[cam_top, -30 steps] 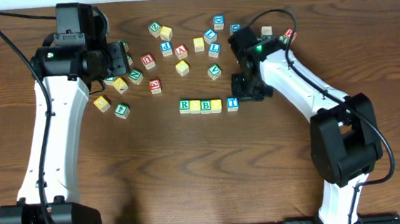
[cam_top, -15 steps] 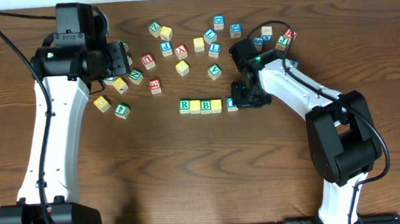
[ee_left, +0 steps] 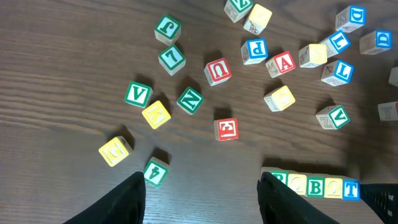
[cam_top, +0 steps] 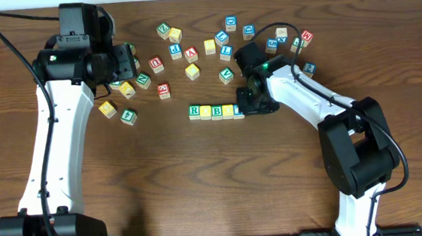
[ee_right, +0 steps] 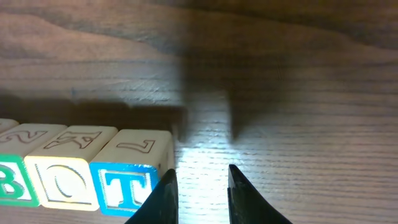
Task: Spell out ROBOT
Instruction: 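Open the right gripper and nudge the T block against O, then lower the left gripper to the left end of the row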
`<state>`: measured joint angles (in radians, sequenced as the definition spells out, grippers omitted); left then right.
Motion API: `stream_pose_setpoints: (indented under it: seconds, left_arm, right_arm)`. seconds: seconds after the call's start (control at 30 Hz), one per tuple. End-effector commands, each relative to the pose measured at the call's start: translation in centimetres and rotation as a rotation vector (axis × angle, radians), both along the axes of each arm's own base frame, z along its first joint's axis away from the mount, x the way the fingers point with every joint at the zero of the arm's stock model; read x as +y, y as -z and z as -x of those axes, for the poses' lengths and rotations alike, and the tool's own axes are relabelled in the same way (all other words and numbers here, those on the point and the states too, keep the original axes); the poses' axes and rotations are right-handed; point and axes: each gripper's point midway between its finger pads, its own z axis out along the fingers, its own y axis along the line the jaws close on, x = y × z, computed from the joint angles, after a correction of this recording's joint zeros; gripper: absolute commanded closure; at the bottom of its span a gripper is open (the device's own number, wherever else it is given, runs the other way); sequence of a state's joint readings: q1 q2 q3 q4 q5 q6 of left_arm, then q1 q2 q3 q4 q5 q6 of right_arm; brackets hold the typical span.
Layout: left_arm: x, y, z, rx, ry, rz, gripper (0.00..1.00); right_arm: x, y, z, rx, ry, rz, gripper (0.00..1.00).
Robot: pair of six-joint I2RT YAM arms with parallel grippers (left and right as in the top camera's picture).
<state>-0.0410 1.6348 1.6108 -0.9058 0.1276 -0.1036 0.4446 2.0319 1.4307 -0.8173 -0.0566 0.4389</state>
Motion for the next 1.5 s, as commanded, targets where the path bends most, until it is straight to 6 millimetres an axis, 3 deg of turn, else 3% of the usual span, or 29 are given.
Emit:
stream_pose_setpoints:
  seconds: [0.0,0.63,1.03,1.47]
  left_arm:
    - [0.4,0.5,-0.2,0.011,-0.005,-0.011,0.43]
    - [0.4,1.0,0.4,0.041,-0.037,0.008,0.43]
    - [-0.6,3.6,2.2,0.135,-0.051,0.026,0.48]
    - [-4.5,7.6,3.2,0.233,0.049,0.030,0.91]
  right_arm:
    - [0.2,0.4,0.2,0.006,-0.016,0.002,0.79]
    - [0.5,0.3,-0.1,-0.006,-0.017,-0.012,0.80]
    - [-1.1,-3.1,-1.6,-0.024,0.032,-0.020,0.73]
    - [-2.5,-3.0,-1.8,-0.011,0.066,-0.014,0.66]
